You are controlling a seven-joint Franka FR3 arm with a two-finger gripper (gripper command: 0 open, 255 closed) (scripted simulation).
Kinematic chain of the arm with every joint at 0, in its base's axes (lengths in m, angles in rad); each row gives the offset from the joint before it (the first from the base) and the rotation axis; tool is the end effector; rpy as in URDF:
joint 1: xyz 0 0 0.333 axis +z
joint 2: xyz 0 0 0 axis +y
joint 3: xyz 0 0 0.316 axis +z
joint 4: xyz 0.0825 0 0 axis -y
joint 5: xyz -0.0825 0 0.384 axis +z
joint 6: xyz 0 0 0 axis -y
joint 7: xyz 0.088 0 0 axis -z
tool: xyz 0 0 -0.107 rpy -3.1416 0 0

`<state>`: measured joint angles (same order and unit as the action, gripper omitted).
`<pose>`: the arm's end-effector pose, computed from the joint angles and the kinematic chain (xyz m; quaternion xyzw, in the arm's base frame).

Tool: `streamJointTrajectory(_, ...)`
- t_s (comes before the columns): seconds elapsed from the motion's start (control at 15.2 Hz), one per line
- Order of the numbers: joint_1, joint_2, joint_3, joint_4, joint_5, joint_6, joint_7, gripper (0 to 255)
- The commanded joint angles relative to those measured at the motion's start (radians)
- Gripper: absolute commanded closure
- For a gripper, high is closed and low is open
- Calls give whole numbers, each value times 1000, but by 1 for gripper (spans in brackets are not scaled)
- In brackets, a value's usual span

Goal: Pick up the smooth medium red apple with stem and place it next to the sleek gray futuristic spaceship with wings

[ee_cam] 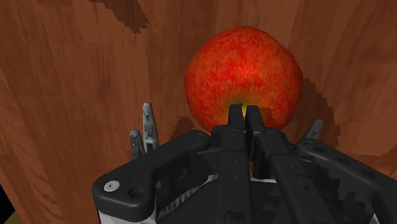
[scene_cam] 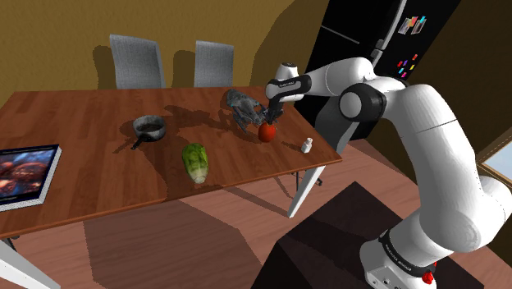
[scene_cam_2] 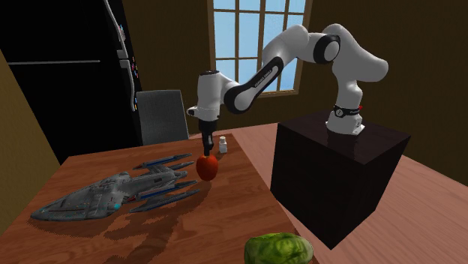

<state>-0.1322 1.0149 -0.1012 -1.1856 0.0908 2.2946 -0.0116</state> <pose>0.7536 -0.1535 0.1742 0.9923 -0.1130 0.0483 0.0123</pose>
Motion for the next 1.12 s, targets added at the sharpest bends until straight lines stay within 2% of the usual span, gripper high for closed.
streamJointTrajectory(0.0, 0, 1, 0, 0, 0, 1, 0, 255)
streamJointTrajectory(0.2, 0, 1, 0, 0, 0, 1, 0, 255)
streamJointTrajectory(0.26, 0, 1, 0, 0, 0, 1, 0, 0)
streamJointTrajectory(0.59, 0, 1, 0, 0, 0, 1, 0, 0)
streamJointTrajectory(0.86, 7, -105, -6, -59, -5, -46, 1, 0)
streamJointTrajectory(1.06, 7, -105, -6, -59, -5, -46, 1, 0)
